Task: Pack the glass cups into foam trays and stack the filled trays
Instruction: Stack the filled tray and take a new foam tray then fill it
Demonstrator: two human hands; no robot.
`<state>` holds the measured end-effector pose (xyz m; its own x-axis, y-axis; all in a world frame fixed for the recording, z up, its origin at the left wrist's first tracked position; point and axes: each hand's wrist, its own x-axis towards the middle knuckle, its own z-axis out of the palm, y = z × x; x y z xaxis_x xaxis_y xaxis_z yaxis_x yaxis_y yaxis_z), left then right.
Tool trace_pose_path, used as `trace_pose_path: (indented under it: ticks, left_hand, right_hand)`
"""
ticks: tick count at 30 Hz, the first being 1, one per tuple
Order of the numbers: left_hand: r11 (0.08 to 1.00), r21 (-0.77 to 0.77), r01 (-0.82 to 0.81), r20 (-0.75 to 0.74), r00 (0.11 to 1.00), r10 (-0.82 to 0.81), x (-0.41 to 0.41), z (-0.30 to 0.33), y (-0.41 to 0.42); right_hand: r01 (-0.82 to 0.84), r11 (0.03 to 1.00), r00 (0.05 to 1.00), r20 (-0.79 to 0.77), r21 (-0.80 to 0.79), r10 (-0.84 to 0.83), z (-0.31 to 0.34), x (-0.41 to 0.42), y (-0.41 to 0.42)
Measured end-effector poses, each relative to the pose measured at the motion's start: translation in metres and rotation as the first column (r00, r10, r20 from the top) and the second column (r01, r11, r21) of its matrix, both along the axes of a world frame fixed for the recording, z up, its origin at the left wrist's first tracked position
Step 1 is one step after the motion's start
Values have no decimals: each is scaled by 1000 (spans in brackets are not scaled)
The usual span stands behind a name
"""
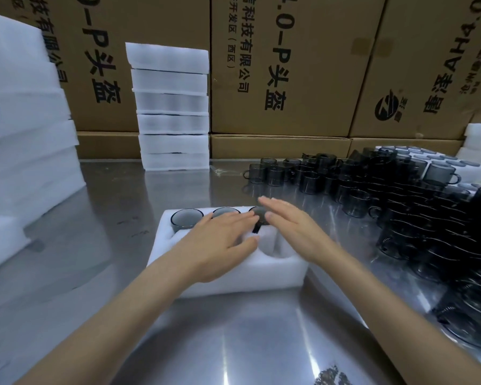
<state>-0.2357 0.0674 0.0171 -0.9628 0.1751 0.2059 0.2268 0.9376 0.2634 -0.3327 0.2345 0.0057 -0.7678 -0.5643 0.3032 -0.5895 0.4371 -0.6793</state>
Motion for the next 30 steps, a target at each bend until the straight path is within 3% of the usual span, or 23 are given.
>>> trace_pose_path:
  ticks: [4,8,12,17,22,30]
  left_hand:
    - [989,147,15,-294,955,29,11,4,-4]
    - [976,216,-12,-492,863,119,25,3,-17]
    - [966,251,-54,-507,843,179,39,-7,-33]
    - [950,300,-83,-425,881,211,46,-19,-38]
    - [957,285,-55,-457,870,186,45,-21,-38]
    - [960,278,-22,-505,847,166,44,-25,-41]
  right_hand:
    - [401,915,891,-215,-37,-399,-11,-21,18]
    - [658,750,747,-186,70,-638,-28,-48,47]
    - [801,594,591,-266,77,-762,-29,-68,56]
    - [843,516,535,-355,155,-767,-29,-84,60]
    - [828,551,534,-448,102,-718,-29,-82,60]
    - [677,726,685,-462,120,-563,-30,-52,46]
